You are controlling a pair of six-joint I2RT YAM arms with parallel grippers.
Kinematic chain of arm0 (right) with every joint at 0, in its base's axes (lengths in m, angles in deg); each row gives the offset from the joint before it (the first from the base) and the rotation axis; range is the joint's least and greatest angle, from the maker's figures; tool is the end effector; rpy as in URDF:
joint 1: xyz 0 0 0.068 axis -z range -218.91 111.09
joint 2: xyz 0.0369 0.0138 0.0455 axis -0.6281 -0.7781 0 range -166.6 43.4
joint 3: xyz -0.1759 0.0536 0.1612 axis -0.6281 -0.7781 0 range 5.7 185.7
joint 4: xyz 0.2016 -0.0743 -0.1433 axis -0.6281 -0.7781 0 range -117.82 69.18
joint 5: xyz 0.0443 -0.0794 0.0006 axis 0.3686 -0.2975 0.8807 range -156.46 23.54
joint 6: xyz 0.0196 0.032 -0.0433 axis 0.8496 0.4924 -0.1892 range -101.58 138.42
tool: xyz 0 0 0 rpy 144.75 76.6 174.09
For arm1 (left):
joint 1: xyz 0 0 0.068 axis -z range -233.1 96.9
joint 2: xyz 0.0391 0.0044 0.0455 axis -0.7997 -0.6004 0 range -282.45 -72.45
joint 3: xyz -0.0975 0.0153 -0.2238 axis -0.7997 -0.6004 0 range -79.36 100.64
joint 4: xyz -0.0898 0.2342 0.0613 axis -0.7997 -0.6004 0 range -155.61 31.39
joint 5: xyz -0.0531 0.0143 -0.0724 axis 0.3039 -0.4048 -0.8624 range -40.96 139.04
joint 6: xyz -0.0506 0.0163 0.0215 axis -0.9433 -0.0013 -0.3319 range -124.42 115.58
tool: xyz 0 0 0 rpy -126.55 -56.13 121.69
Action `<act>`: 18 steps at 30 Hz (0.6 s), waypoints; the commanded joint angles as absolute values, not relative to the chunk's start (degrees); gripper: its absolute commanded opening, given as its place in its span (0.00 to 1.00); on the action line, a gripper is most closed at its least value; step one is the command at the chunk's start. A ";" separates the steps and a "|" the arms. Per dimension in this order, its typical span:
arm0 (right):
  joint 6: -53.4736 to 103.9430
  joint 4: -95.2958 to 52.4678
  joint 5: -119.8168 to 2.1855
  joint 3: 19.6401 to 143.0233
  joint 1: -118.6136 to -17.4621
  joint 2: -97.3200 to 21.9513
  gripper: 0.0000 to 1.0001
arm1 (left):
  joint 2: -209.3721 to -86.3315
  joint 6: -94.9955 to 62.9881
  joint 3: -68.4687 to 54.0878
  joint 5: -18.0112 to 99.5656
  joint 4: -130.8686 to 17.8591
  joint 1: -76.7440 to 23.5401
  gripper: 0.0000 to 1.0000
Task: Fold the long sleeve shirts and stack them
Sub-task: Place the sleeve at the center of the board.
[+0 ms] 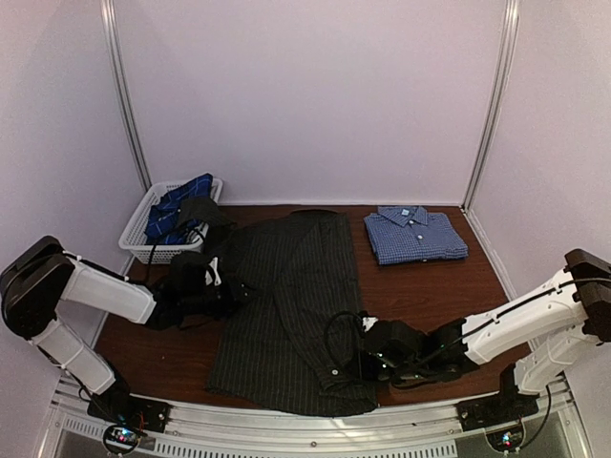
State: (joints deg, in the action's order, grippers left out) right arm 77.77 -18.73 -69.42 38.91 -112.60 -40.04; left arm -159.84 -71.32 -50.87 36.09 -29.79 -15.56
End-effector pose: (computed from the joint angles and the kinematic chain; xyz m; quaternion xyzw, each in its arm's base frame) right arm 0.0780 0.2589 0.1141 -0.1073 0.9276 0.3179 0.1644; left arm 0.2193 -0.1800 0.1152 -0.1636 0.8471 -0.4520 0.2268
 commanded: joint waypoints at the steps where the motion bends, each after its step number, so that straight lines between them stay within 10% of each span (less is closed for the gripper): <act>1: 81.30 -20.17 -73.95 40.26 -114.00 -41.98 0.03 | -158.32 -69.77 -49.65 37.61 -29.73 -16.25 0.41; 18: 91.10 -38.05 -82.62 44.64 -124.17 -40.75 0.04 | -163.90 -68.13 -47.93 34.40 -26.55 -16.28 0.42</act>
